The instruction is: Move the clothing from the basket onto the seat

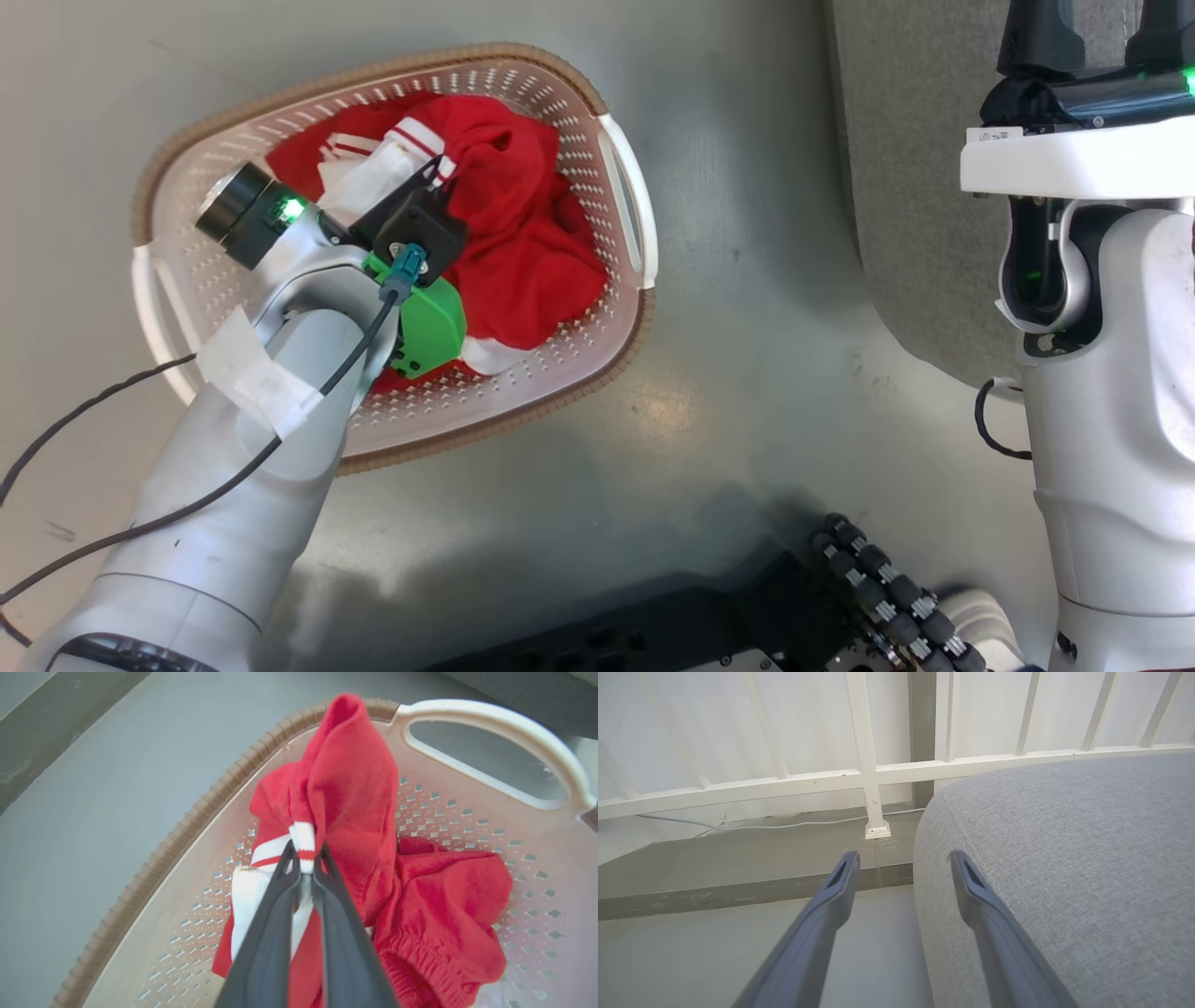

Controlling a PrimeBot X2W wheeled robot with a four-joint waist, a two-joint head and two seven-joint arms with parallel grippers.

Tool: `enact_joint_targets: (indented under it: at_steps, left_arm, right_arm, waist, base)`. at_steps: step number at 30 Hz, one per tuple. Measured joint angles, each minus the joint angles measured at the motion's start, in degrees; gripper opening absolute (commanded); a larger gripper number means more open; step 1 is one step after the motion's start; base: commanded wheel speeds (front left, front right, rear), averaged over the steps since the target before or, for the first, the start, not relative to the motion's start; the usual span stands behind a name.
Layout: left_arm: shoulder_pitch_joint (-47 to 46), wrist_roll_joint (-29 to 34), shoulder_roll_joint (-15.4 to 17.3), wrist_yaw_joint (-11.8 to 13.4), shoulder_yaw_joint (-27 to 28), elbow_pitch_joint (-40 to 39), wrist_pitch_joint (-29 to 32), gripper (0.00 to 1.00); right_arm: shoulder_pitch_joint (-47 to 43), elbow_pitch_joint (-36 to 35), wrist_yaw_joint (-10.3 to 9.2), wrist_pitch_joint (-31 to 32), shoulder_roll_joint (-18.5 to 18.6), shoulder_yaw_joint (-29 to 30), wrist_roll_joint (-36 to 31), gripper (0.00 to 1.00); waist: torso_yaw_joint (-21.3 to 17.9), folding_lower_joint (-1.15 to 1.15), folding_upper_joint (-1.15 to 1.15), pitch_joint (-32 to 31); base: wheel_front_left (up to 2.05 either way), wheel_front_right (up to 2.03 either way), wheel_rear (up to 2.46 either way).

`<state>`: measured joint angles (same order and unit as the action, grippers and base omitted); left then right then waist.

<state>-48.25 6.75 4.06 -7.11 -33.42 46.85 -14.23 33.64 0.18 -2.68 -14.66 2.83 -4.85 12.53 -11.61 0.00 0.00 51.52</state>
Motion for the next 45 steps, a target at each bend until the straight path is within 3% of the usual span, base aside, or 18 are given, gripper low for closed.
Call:
enact_joint_targets:
  at_steps: [22, 45]
  left_arm:
    - [0.2, -10.9, -1.6, 0.0, -1.7, -10.5, -0.2, 0.00]
    - [0.1, -21.2, -2.0, 0.0, -3.9, -10.2, 0.1, 0.00]
  right_arm:
    - [-4.2, 7.7, 3.19, 0.0, 0.0, 2.4, -3.5, 1.00]
    - [-13.0, 14.5, 4.81, 0.0, 0.0, 3.2, -3.5, 1.00]
  waist:
    - [6.2, 0.00, 0.00, -13.2]
    - [11.5, 0.00, 0.00, -31.9]
  base:
    - [0.00, 0.00, 0.00]
    - [0.00, 0.00, 0.00]
